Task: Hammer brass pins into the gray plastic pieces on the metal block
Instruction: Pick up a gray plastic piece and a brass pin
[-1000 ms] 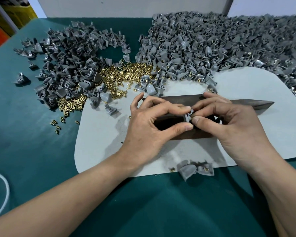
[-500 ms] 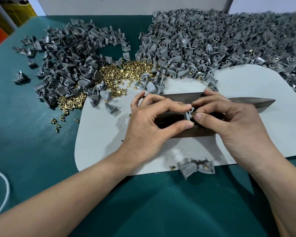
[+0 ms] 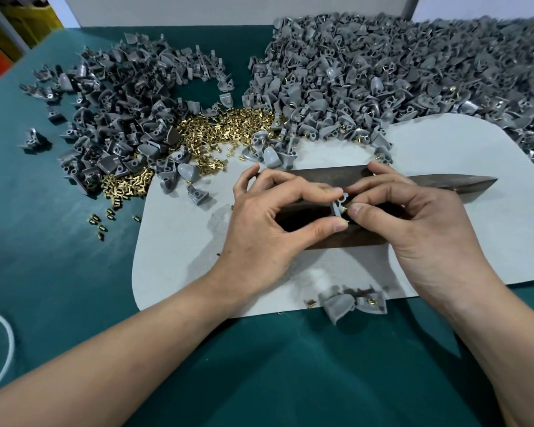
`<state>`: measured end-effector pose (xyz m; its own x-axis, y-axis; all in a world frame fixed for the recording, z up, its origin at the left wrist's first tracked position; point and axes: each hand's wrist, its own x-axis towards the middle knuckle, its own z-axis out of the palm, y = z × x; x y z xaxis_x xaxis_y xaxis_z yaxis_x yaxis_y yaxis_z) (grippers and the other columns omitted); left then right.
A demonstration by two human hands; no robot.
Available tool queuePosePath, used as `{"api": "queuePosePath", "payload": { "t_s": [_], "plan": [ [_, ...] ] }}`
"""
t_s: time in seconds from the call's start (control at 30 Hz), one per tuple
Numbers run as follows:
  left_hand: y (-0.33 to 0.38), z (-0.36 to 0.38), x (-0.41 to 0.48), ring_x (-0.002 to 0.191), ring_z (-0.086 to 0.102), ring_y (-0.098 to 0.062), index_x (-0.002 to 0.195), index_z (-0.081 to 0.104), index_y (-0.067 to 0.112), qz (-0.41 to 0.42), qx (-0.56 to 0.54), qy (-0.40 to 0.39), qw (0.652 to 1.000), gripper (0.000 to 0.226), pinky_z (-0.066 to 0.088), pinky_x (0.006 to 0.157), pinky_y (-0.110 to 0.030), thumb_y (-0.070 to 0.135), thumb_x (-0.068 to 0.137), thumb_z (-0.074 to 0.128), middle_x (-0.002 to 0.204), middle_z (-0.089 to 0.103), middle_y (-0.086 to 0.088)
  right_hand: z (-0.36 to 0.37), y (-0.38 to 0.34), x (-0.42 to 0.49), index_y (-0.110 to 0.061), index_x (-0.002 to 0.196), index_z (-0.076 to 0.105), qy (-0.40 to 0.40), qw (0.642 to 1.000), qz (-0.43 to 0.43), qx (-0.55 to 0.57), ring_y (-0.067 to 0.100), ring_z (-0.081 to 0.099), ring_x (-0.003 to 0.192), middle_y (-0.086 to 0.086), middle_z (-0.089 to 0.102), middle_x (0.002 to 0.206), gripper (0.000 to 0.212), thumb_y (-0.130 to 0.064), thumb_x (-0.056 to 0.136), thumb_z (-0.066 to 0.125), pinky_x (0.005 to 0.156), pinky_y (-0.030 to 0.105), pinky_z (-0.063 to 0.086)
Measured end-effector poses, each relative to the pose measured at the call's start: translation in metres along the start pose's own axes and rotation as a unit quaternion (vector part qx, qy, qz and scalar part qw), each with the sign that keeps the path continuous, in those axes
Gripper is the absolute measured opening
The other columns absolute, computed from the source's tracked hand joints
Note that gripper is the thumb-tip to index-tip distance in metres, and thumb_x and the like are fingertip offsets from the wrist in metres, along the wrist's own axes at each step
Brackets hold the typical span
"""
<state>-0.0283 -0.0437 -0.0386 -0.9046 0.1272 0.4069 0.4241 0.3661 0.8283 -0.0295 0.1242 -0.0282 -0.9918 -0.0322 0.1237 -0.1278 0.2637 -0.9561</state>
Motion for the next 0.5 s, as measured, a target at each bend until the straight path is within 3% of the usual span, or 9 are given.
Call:
{"api": "queuePosePath", "payload": {
  "t_s": [0.5],
  "plan": [
    [-0.0015,0.0014,-0.0001,0.096,0.052,0.006,0.096,0.067,0.035,0.005,0.009,0.01,1.0,0.029,0.027,0.106,-0.056,0.034,0.069,0.078,0.09,0.062,0.031,0.0035,-0.0052,-0.0012,-0.027,0.06,0.066,0.0,1.0,0.001,-0.021,-0.005,0.047,0.121,-0.02,0.069,0.08,0.022,-0.009,0.071,0.074,0.109,0.019,0.029]
  ]
}}
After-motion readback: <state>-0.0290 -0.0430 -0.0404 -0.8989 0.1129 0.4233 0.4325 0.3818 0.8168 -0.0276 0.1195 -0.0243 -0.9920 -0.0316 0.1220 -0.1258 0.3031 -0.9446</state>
